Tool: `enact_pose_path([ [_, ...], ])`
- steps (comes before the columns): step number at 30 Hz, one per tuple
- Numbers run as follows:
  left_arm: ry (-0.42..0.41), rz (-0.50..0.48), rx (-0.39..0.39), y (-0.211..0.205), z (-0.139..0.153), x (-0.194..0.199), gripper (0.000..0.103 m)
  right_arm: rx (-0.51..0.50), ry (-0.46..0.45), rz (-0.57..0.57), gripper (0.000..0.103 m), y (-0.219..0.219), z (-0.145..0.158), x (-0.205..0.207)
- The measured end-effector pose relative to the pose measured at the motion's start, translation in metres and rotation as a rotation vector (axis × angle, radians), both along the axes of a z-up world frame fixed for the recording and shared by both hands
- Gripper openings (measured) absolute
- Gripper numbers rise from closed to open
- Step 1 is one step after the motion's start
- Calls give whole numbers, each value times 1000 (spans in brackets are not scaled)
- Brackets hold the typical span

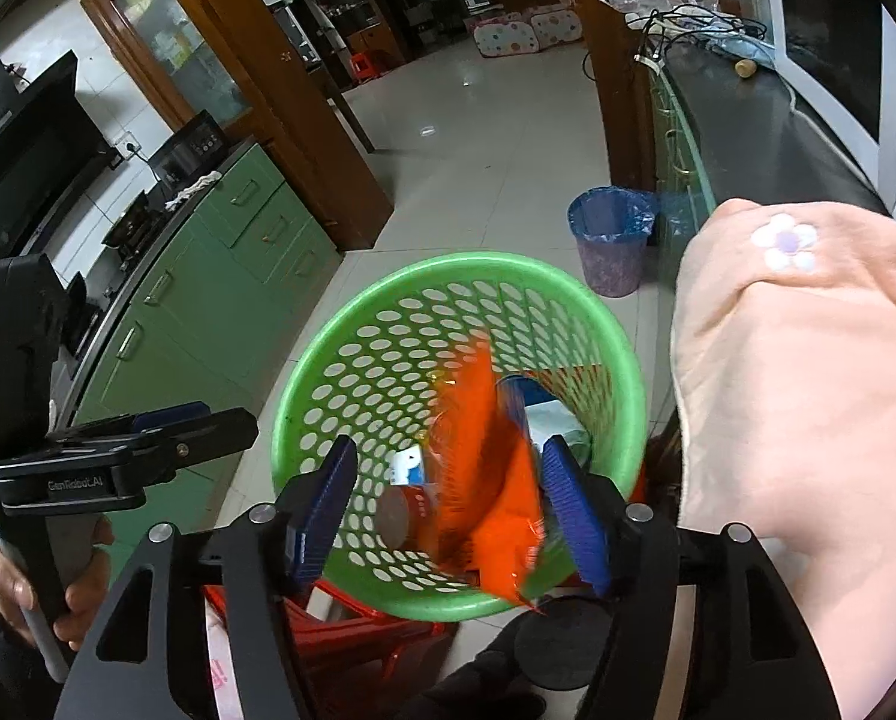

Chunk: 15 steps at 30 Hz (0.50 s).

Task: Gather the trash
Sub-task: 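Drop the Coca-Cola can into the green basket with left while right drops the orange bag in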

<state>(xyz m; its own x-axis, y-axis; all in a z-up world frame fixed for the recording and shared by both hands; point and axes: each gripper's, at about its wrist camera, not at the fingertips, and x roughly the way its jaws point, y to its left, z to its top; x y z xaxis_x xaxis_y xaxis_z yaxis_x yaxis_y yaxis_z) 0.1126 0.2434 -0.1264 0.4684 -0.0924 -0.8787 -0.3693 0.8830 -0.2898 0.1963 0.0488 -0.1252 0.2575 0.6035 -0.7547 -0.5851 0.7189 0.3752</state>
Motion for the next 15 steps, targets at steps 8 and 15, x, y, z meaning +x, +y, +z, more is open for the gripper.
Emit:
enact_pose_path([
  [8, -7, -13, 0, -6, 6, 2, 90, 8, -27, -10, 74, -13, 8, -8],
  [15, -15, -59, -1, -25, 12, 10, 90, -4, -64, -55, 77, -47, 20, -15],
])
